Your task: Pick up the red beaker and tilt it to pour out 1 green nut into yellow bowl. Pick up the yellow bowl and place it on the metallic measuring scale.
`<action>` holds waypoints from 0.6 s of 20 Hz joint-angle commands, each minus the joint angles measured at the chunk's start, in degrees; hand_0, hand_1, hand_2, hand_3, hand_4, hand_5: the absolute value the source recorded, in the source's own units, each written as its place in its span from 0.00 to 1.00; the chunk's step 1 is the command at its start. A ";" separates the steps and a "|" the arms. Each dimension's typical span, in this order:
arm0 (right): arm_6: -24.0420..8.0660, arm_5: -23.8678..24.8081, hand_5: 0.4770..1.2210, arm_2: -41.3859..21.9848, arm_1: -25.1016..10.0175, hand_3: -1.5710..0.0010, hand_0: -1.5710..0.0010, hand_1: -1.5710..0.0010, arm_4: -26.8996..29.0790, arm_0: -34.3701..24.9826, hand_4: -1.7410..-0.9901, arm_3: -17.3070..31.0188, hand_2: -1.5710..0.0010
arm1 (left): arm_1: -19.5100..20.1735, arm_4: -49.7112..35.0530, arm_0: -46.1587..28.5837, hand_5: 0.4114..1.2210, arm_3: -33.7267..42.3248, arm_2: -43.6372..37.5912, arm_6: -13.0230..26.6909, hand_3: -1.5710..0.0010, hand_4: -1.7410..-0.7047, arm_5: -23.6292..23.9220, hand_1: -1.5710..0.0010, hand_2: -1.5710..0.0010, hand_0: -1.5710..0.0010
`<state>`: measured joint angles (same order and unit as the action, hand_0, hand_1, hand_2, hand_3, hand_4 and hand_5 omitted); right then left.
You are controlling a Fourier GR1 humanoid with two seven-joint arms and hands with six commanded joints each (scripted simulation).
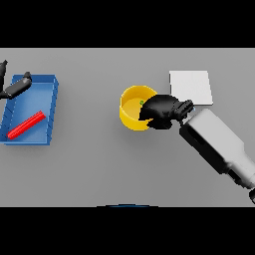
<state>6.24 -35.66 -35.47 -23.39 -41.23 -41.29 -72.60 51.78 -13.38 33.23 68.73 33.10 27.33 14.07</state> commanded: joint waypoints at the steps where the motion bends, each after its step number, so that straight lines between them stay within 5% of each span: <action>1: -0.24 -0.78 1.00 0.33 -0.99 0.14 0.01 0.01 0.41 0.14 0.02 -1.68 0.03 | 0.13 -0.10 -0.36 0.38 0.15 0.13 -0.19 1.00 0.91 -0.33 1.00 1.00 1.00; 8: -6.85 -4.23 1.00 3.93 -4.20 0.21 0.00 0.00 4.44 0.41 0.03 -8.26 0.01 | 0.71 -0.34 0.32 0.38 -0.18 -0.54 0.02 1.00 0.90 -0.54 1.00 1.00 1.00; 12: -4.22 -1.99 1.00 4.92 -7.64 0.16 0.00 0.00 3.80 -2.38 0.03 -6.82 0.00 | 1.17 -0.25 -0.44 0.40 2.04 -0.37 0.30 1.00 0.90 0.44 1.00 1.00 1.00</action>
<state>1.86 -37.65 -30.54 -31.06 -37.41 -43.67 -79.40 52.96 -13.63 32.78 70.77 32.72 27.60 14.51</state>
